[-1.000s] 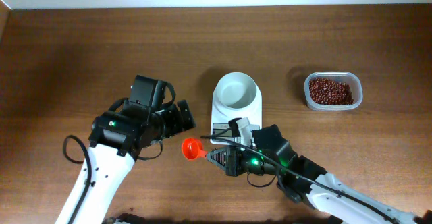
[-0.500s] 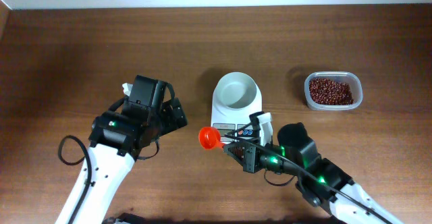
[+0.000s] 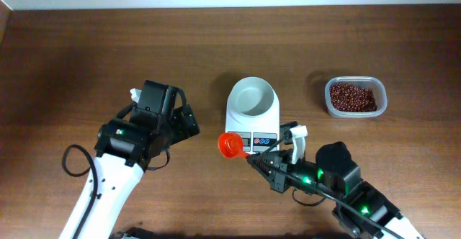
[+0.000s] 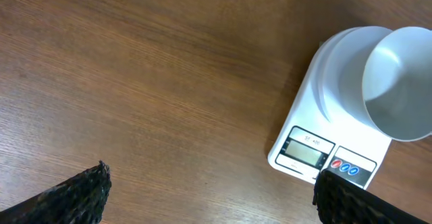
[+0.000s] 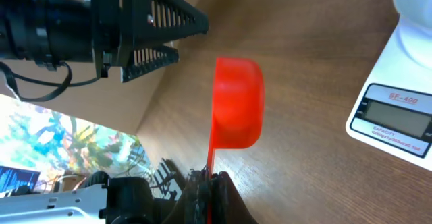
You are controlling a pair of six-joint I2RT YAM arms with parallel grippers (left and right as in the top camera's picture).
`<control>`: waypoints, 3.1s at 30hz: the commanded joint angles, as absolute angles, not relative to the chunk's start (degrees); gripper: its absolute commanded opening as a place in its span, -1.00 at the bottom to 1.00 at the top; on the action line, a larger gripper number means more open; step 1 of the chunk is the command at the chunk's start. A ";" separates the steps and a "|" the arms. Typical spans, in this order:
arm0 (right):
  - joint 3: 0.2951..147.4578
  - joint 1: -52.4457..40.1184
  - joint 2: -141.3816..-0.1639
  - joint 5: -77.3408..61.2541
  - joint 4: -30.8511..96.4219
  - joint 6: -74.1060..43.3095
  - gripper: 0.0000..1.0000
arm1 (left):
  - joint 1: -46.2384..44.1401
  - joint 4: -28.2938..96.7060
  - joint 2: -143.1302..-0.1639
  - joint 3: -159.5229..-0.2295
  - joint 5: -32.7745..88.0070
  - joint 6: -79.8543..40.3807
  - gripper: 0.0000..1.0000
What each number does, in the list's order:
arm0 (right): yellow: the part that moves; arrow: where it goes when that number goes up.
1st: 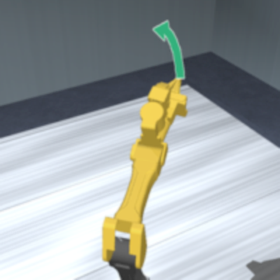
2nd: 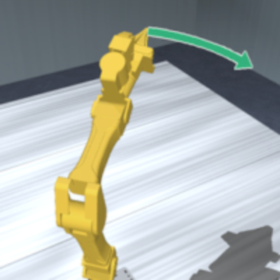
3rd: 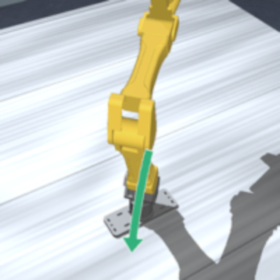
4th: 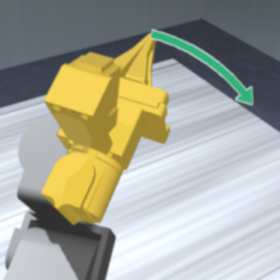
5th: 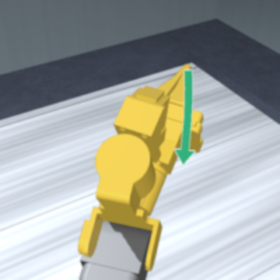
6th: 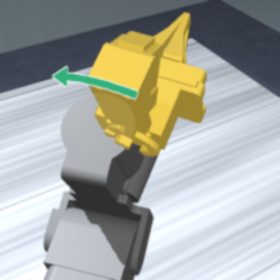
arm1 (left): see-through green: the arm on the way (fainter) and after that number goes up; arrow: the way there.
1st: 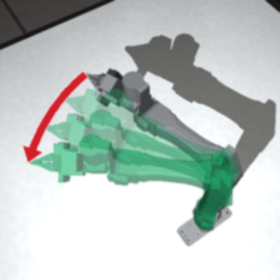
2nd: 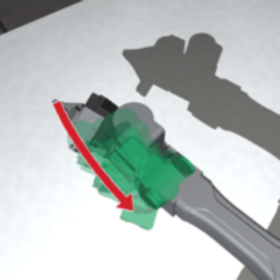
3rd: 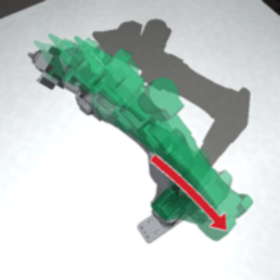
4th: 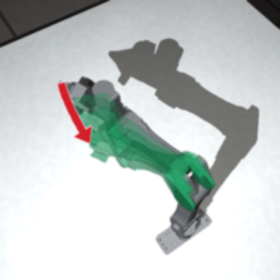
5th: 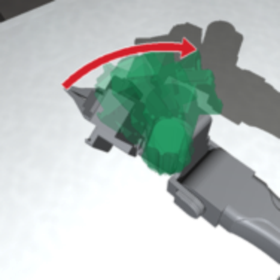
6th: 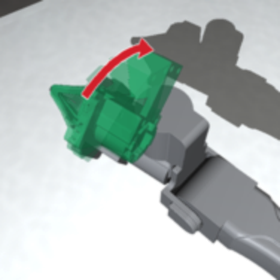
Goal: Scoop and weigh 50g on scale
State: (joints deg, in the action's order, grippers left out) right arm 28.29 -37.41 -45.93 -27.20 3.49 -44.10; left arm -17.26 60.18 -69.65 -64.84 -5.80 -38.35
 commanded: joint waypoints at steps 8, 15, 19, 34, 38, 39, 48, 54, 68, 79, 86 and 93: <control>29.17 -27.79 -39.13 -27.55 8.80 -43.24 -0.92 | -18.46 56.64 -71.20 -65.60 1.32 -37.69 -1.00; 29.17 -24.86 -37.12 -27.81 12.93 -41.74 -0.92 | -30.06 49.08 -75.64 -64.34 1.13 -30.00 -1.00; 29.17 -21.82 -36.32 -27.81 14.04 -41.47 -0.92 | -37.41 45.50 -80.84 -63.61 1.08 -17.89 -1.00; 29.17 -5.85 -35.22 -29.76 14.57 -39.20 -0.92 | -47.97 33.41 -99.20 -63.61 -7.99 -2.94 -1.00; 29.17 -2.31 -35.22 -29.80 14.31 -39.22 -0.92 | -47.97 32.60 -101.82 -63.61 -8.01 -2.96 -1.00; 29.17 -1.21 -35.22 -29.80 14.13 -39.24 -0.92 | -47.97 32.58 -102.32 -63.61 -8.01 -2.96 -1.00; 29.19 1.58 -35.22 -30.00 13.39 -39.38 -0.92 | -47.97 31.27 -104.88 -63.61 -8.03 -2.96 -1.00; 29.19 1.58 -35.22 -30.04 10.83 -39.40 -0.92 | -47.97 28.82 -104.90 -63.61 -10.37 -2.96 -1.00; 29.19 1.58 -35.22 -30.02 10.87 -39.40 -0.92 | -47.94 26.13 -105.01 -62.92 -10.63 -2.94 -1.00; 29.17 1.58 -35.22 -30.04 10.92 -39.40 -0.92 | -47.94 25.89 -105.34 -62.92 -10.63 -2.94 -1.00; 29.17 1.58 -35.22 -30.02 10.92 -39.40 -0.92 | -47.94 25.50 -106.94 -62.92 -11.00 -2.94 -1.00; 29.17 1.58 -35.22 -30.02 10.92 -39.40 -0.92 | -47.90 25.54 -108.31 -62.92 -11.86 -2.94 -1.00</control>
